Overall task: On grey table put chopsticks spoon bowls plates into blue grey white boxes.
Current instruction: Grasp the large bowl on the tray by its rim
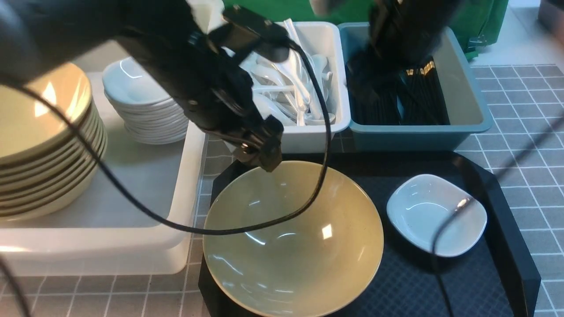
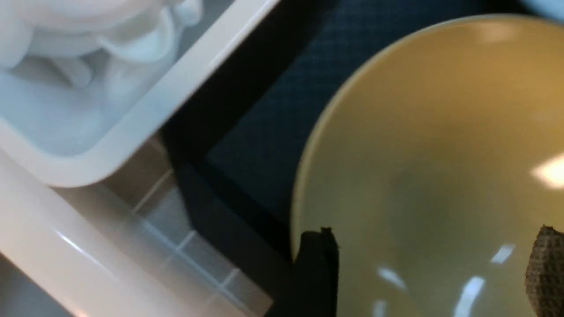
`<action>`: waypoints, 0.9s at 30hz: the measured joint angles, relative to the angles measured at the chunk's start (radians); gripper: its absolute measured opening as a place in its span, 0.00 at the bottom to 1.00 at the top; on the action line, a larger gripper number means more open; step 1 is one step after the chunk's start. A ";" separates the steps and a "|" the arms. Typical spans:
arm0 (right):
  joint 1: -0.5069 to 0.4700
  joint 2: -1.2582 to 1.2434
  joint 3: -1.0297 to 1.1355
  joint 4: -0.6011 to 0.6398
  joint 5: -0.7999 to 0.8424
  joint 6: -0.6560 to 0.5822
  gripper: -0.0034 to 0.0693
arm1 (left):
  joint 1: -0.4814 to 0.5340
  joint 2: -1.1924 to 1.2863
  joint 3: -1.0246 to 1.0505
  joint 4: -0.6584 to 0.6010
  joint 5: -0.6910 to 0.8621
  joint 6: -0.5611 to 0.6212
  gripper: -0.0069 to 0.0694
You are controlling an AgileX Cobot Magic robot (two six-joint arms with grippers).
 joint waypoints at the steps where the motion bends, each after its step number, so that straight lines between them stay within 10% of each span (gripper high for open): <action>1: 0.000 -0.043 0.075 0.013 0.001 0.000 0.66 | -0.003 0.021 -0.010 0.028 -0.002 -0.010 0.80; 14: 0.000 -0.471 0.633 0.003 -0.003 0.020 0.57 | -0.007 0.245 -0.026 0.037 -0.100 -0.011 0.75; 22: 0.000 -0.520 0.650 0.000 -0.039 -0.002 0.51 | -0.061 0.251 -0.037 0.021 -0.062 -0.006 0.21; 27: 0.000 -0.520 0.651 0.012 -0.050 -0.033 0.29 | -0.069 0.198 -0.094 0.021 0.006 -0.011 0.11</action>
